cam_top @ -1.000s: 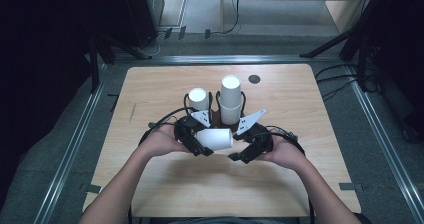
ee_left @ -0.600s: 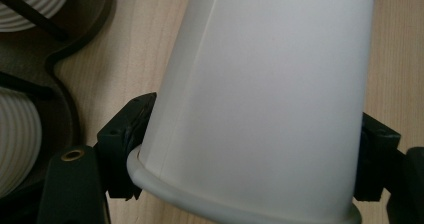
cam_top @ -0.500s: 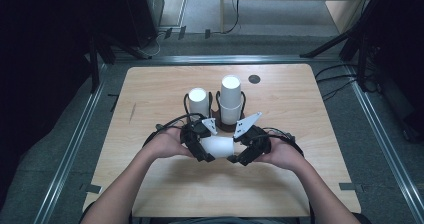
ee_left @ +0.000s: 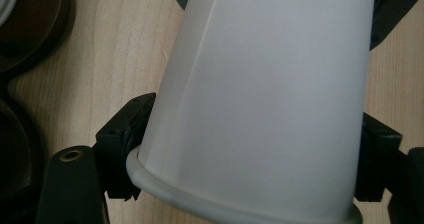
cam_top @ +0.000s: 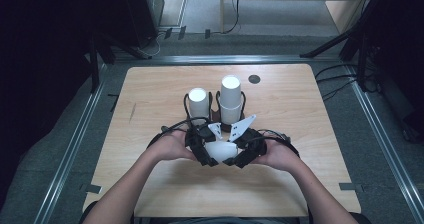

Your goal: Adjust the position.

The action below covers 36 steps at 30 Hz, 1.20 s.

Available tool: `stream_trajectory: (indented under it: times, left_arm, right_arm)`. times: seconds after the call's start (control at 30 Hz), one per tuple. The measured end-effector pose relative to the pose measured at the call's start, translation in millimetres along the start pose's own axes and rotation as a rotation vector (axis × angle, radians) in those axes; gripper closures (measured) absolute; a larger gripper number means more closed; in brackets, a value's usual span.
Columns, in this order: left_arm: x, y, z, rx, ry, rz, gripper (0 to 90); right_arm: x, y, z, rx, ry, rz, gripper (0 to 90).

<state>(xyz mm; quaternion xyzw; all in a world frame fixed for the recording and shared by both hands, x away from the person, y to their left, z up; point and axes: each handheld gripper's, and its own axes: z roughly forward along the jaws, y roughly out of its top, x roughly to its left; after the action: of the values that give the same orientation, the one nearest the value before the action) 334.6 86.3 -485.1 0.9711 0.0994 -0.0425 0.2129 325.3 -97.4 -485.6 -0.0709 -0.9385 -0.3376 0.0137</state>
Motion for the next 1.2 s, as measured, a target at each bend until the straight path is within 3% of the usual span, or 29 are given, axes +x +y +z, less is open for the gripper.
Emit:
stream_trajectory:
  times: [0.17,0.33,0.47,0.5,0.77,1.03,1.2]
  left_arm:
    - [-0.7,-0.4,0.3,0.008,0.004,0.007,21.6]
    - [-0.1,-1.7,-1.7,-0.007,0.010,0.012,21.5]
    - [-3.2,-4.7,-5.8,-0.070,0.059,0.020,15.3]
    - [-2.7,-4.6,-7.2,-0.079,0.057,0.010,10.8]
    - [-1.1,-11.2,-19.7,-0.194,0.060,-0.021,9.7]
    - [1.4,-19.7,-26.9,-0.302,0.033,-0.062,9.7]
    - [2.5,-23.3,-31.8,-0.391,-0.019,-0.095,9.8]
  right_arm:
    - [0.2,1.7,2.9,0.013,0.011,-0.005,32.1]
    - [2.9,5.3,0.8,0.021,-0.014,-0.031,33.0]
    - [2.2,5.8,-2.2,0.003,-0.022,-0.029,32.7]
    - [2.2,5.7,-3.4,-0.005,-0.023,-0.026,32.7]
    - [-2.0,2.8,-13.1,-0.063,-0.022,-0.017,32.3]
    - [-2.7,1.2,-21.2,-0.101,-0.027,-0.007,32.2]
    - [-3.7,-0.1,-24.6,-0.126,-0.009,-0.002,32.1]
